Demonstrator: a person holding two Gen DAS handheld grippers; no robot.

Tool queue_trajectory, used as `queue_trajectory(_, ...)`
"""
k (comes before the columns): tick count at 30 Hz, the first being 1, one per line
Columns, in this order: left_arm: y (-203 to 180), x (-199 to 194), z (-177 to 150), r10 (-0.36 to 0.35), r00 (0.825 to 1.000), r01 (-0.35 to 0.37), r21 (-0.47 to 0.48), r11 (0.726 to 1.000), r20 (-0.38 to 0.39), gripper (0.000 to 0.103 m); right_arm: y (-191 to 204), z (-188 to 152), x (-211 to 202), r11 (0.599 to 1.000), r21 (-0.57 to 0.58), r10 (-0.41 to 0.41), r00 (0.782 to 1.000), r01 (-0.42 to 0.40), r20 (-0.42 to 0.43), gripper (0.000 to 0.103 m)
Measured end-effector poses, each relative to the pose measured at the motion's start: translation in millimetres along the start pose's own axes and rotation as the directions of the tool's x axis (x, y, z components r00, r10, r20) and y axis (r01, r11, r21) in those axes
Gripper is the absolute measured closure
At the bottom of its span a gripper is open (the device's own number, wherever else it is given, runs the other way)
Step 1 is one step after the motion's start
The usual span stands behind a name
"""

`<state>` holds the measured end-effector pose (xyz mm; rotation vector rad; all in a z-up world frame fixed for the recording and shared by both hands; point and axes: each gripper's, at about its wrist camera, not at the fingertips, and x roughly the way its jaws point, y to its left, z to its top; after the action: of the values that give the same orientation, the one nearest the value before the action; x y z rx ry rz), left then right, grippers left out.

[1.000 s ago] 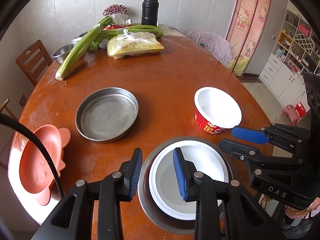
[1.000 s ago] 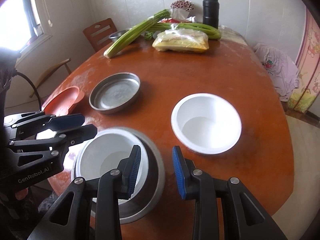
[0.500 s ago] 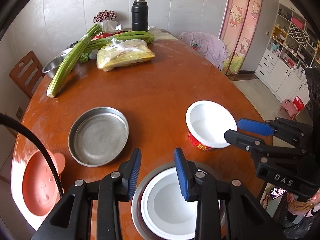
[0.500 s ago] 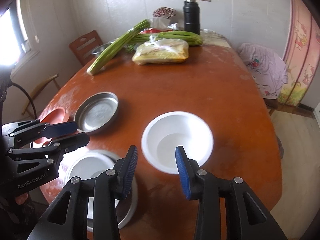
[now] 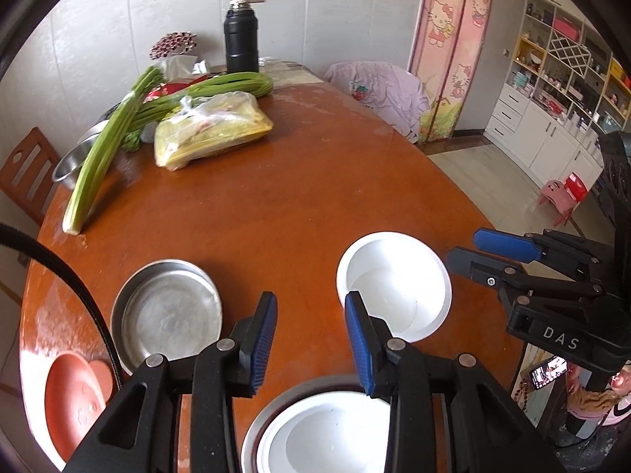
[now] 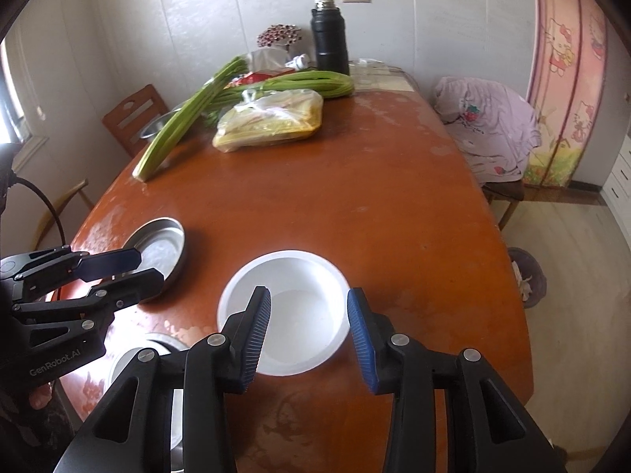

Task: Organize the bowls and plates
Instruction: 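Move the left gripper to the smaller white bowl with red sides, then grasp the rim of the smaller white bowl with the left gripper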

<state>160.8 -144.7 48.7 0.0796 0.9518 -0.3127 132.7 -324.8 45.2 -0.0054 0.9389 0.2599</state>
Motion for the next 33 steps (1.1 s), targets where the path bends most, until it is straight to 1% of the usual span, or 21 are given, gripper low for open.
queue_trajectory(8, -10, 18, 11, -0.023, 0.999, 0.023, 0.021, 1.000, -0.025, 0.067, -17, 3, 9, 0.999, 0.029, -0.013, 1.000, 0.013, -0.020, 0.061)
queue_trajectory(13, -14, 31, 15, -0.038, 0.998, 0.039, 0.020, 0.999, -0.051, 0.067, -21, 4, 18, 0.999, 0.034, -0.011, 0.999, 0.013, -0.038, 0.061)
queue_trajectory(19, -17, 46, 16, -0.059, 0.995, 0.061, 0.024, 0.998, -0.087, 0.067, -24, 1, 33, 0.999, 0.041, -0.010, 0.997, 0.013, -0.076, 0.061)
queue_trajectory(33, -20, 73, 19, -0.076, 0.987, 0.081, 0.031, 0.996, -0.143, 0.067, -22, -5, 56, 0.999, 0.045, 0.006, 0.990, 0.000, -0.138, 0.061)
